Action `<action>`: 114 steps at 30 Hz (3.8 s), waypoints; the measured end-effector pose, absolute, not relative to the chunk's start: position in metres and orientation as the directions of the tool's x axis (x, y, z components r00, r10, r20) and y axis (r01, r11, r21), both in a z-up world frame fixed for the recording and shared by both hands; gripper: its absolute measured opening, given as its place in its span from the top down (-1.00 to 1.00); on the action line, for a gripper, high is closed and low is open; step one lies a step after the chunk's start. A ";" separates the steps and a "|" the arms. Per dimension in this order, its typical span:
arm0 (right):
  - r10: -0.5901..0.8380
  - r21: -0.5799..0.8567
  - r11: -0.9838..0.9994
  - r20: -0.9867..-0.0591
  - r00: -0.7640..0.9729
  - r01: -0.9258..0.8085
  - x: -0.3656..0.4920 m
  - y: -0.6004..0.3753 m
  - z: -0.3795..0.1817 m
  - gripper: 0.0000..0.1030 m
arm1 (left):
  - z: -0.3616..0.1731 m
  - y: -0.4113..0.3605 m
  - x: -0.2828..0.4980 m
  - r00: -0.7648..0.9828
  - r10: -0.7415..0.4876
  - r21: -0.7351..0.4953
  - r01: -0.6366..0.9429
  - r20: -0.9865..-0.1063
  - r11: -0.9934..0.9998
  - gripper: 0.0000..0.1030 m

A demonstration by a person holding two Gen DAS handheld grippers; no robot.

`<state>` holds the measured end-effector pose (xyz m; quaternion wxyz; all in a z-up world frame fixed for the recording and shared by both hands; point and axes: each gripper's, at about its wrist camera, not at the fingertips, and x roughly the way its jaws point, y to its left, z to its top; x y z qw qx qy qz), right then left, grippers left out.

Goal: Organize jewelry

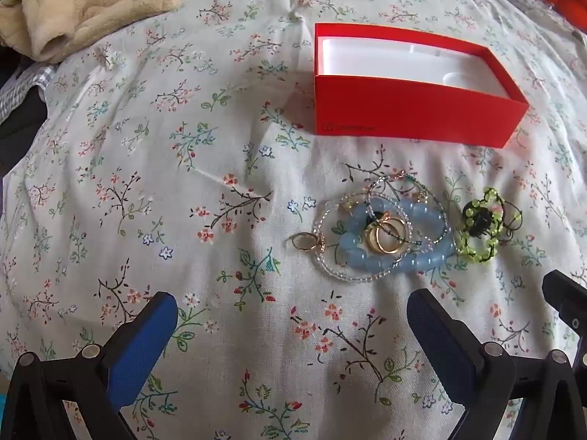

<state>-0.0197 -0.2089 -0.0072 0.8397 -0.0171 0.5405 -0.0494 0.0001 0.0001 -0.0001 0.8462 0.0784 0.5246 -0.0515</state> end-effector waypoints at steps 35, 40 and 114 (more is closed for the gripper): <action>-0.083 -0.062 0.996 -0.915 0.395 0.066 -0.018 -0.210 -0.009 -1.00 | -0.003 -0.003 -0.005 0.453 -0.001 0.093 0.184 -0.891 0.978 -0.99; -0.084 -0.063 0.996 -0.915 0.394 0.066 -0.018 -0.210 -0.009 -1.00 | -0.003 -0.003 -0.005 0.453 -0.001 0.092 0.184 -0.891 0.979 -0.99; 0.235 0.258 0.966 -0.898 0.372 0.014 0.026 -0.238 0.031 -0.98 | 0.021 0.025 0.053 0.349 -0.262 -0.195 0.216 -0.900 0.957 -0.72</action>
